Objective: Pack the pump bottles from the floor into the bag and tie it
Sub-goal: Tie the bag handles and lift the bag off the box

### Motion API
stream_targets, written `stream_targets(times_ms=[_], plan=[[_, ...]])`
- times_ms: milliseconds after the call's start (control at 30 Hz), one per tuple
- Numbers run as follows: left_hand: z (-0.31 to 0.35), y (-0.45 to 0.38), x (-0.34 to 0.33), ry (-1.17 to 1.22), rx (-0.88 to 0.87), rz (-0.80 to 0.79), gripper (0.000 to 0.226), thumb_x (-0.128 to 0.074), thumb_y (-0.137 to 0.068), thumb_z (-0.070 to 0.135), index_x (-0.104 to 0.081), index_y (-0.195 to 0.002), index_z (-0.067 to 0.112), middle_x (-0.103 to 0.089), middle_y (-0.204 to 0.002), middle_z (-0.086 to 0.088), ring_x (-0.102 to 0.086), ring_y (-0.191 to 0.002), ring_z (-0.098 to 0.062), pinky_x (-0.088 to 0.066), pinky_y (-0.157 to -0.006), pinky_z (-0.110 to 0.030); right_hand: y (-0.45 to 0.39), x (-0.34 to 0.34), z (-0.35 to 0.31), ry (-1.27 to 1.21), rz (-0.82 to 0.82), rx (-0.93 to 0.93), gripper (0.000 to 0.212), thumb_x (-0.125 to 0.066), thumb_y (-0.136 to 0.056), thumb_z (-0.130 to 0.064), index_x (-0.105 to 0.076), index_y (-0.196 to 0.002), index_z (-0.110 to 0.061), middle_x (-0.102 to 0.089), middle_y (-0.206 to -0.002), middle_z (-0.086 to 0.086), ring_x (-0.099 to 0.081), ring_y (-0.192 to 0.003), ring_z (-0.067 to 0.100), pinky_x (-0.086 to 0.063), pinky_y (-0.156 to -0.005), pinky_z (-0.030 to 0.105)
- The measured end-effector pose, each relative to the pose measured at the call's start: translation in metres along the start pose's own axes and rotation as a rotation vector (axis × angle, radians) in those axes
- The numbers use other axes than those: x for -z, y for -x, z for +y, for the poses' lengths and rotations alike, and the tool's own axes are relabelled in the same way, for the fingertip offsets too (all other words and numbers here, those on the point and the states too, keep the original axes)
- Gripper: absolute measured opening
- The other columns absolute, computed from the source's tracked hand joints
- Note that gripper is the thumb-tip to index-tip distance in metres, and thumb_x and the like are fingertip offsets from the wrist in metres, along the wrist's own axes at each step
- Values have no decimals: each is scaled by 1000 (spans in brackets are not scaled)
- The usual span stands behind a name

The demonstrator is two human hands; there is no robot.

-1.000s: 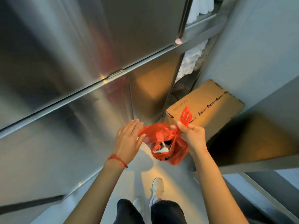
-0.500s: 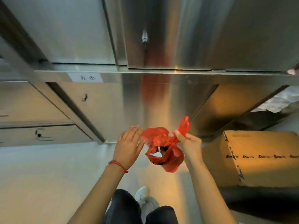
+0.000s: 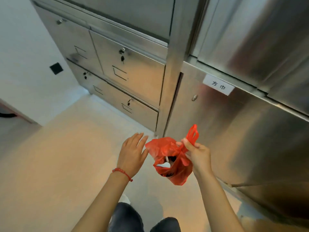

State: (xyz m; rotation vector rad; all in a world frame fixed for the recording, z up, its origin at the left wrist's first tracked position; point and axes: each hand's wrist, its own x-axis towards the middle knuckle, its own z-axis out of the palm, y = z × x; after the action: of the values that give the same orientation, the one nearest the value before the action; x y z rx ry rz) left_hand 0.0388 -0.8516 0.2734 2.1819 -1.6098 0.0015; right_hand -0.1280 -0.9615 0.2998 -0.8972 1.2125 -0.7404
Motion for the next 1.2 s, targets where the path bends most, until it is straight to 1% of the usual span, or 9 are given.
stream_targets(times_ms=[167, 367, 467, 600, 700, 867, 1000, 1133, 1200], plan=[[-95, 6, 29, -42, 164, 30, 41, -71, -76, 17, -60, -112, 3, -64, -115, -20, -60, -107, -38, -49, -86, -53, -11, -104, 11, 104, -125, -47, 24, -67, -81, -14, -72, -58, -13, -74, -63, 1, -48, -68, 21, -39, -61, 29], [-200, 8, 65, -69, 326, 78, 40, -70, -77, 16, -59, -113, 2, -64, -115, -21, -58, -108, -39, -49, -87, -55, -26, -226, 25, 214, -271, -48, 11, -64, -83, -14, -69, -82, -5, -73, -61, -5, -60, -65, 18, -55, -70, 38], [-240, 2, 76, -68, 403, 93, 41, -71, -76, 14, -59, -113, 2, -63, -116, -22, -57, -109, -41, -48, -88, -56, -40, -284, 28, 228, -345, -52, 12, -65, -82, -14, -69, -71, -13, -74, -62, -3, -68, -61, 10, -55, -73, 32], [-294, -18, 85, -75, 519, 115, 37, -56, -85, 25, -58, -114, 3, -62, -118, -21, -57, -110, -40, -45, -90, -54, -70, -362, 28, 244, -422, -59, 21, -66, -81, -13, -70, -61, -14, -74, -65, 0, -70, -63, 10, -53, -57, 18], [-336, -44, 89, -77, 593, 106, 46, -38, -86, 34, -58, -115, 5, -63, -118, -19, -57, -111, -38, -46, -90, -52, -98, -418, 27, 226, -471, -105, 20, -66, -81, -9, -70, -62, -11, -74, -63, 3, -70, -61, 12, -54, -54, 18], [-400, -92, 94, -75, 715, 137, 41, -48, -86, 31, -58, -115, 4, -62, -119, -19, -56, -112, -37, -44, -93, -51, -148, -501, 20, 297, -550, -134, 16, -69, -79, -14, -74, -64, -12, -75, -74, 7, -70, -74, 21, -56, -73, 31], [-443, -127, 104, -64, 796, 109, 41, -46, -91, 33, -53, -121, 7, -58, -125, -18, -51, -118, -37, -40, -98, -49, -180, -564, 10, 341, -597, -139, 15, -71, -77, -16, -76, -63, -19, -76, -74, 6, -68, -78, 24, -54, -78, 36], [-495, -163, 116, -81, 818, 107, 61, -18, -92, 46, -55, -118, 6, -61, -120, -18, -55, -113, -37, -44, -93, -50, -213, -628, 7, 392, -619, -129, 13, -71, -77, -19, -76, -65, -18, -75, -71, 3, -66, -71, 20, -52, -70, 31], [-525, -180, 120, -76, 825, 82, 59, -20, -92, 46, -56, -117, 6, -62, -119, -18, -56, -112, -36, -45, -91, -51, -231, -659, 7, 390, -623, -136, 13, -70, -77, -19, -76, -65, -17, -75, -72, 5, -65, -66, 17, -51, -66, 28]])
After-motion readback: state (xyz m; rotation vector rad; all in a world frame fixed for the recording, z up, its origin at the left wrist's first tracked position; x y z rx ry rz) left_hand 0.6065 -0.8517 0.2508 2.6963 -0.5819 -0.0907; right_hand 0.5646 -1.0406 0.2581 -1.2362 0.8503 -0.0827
